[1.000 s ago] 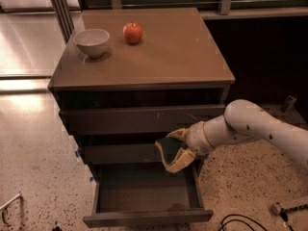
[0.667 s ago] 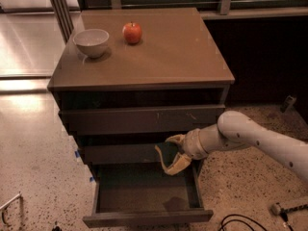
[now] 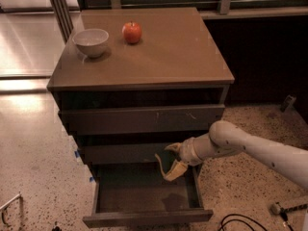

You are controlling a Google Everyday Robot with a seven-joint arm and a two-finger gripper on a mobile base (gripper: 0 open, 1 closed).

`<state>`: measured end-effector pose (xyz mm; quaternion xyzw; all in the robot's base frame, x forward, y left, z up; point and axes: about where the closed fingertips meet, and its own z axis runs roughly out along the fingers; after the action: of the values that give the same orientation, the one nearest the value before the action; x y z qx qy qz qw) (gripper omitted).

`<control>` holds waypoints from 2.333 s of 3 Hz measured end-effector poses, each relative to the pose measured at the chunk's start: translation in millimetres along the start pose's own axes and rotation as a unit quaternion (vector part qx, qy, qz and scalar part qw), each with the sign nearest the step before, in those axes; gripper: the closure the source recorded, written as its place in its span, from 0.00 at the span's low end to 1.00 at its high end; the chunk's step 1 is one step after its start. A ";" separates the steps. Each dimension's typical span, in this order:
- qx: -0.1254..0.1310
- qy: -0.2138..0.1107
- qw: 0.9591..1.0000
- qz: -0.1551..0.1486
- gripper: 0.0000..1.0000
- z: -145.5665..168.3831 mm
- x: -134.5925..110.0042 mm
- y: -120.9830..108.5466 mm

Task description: Place sponge into bottom drawer

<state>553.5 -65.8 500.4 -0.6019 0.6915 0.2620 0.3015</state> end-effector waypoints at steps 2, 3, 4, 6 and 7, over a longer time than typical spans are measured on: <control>-0.005 0.003 1.000 0.013 1.00 77.2 67.8 21.0; -0.013 0.002 1.000 0.026 1.00 141.8 123.9 34.3; -0.013 0.002 1.000 0.026 1.00 141.8 123.9 34.3; 0.018 0.045 0.998 -0.025 1.00 165.2 172.4 16.2; 0.020 0.047 0.998 -0.038 1.00 184.5 199.1 -3.5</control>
Offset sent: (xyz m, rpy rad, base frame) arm -0.0322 0.0198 -0.1872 0.0067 0.0540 -0.0343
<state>557.1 -66.8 228.9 -0.6333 0.6865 0.2079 0.2907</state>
